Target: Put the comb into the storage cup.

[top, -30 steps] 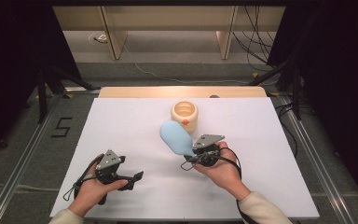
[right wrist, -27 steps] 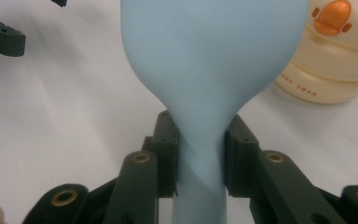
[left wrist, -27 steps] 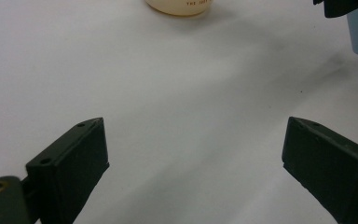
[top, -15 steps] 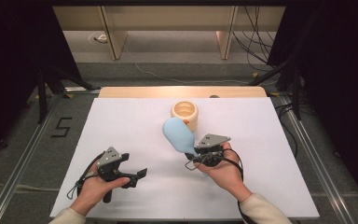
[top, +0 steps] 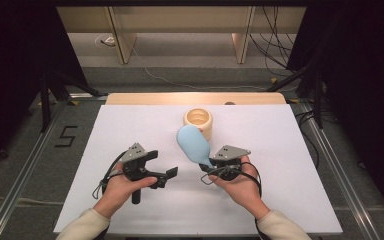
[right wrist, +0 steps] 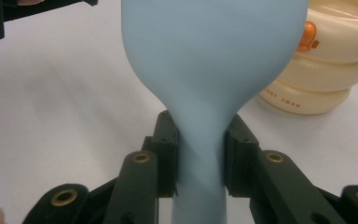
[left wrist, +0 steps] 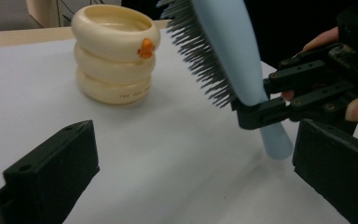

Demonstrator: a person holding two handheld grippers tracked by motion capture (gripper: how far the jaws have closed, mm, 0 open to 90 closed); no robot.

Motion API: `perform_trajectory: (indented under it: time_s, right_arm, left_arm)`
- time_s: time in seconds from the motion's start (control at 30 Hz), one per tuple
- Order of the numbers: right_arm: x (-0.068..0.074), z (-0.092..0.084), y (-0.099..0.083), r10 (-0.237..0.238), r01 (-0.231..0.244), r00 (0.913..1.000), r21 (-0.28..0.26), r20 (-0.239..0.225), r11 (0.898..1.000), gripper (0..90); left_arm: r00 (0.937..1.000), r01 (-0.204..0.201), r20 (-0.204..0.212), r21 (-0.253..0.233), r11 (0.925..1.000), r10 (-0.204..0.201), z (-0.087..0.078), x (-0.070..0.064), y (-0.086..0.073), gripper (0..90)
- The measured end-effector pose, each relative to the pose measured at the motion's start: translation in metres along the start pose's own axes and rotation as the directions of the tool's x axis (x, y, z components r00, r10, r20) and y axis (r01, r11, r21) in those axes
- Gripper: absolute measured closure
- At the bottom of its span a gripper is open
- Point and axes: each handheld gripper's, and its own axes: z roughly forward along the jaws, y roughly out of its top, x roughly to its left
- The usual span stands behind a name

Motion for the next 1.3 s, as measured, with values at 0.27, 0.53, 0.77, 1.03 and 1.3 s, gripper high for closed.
perform_trajectory:
  time_s: [0.27,0.53,0.77,1.03,1.3]
  right_arm:
    - [0.0,0.0,0.0,0.016,-0.016,0.9999,-0.02,0.0,1.0,70.8]
    - [0.0,-0.001,0.0,0.025,-0.025,0.9997,-0.032,0.004,0.999,70.8]
    - [-0.001,-0.003,0.001,0.038,-0.037,0.9991,-0.054,0.017,0.998,70.8]
    - [0.0,-0.003,0.002,0.039,-0.038,0.9991,-0.061,0.016,0.997,70.8]
    - [0.002,-0.004,0.003,0.037,-0.037,0.9993,-0.076,0.01,0.996,70.8]
  left_arm:
    - [0.999,-0.023,0.039,-0.032,0.9992,0.024,0.02,-0.016,0.021,0.2]
    - [0.9985,-0.042,0.033,-0.057,0.9975,0.044,0.036,-0.026,0.029,4.5]
    - [0.9998,-0.019,-0.006,-0.065,0.9977,0.019,0.045,-0.022,0.031,3.5]
    - [0.9999,0.003,-0.014,-0.069,0.9976,-0.004,0.051,-0.018,0.032,3.2]
    - [0.9995,0.029,-0.008,-0.087,0.9957,-0.03,0.06,-0.016,0.035,6.1]
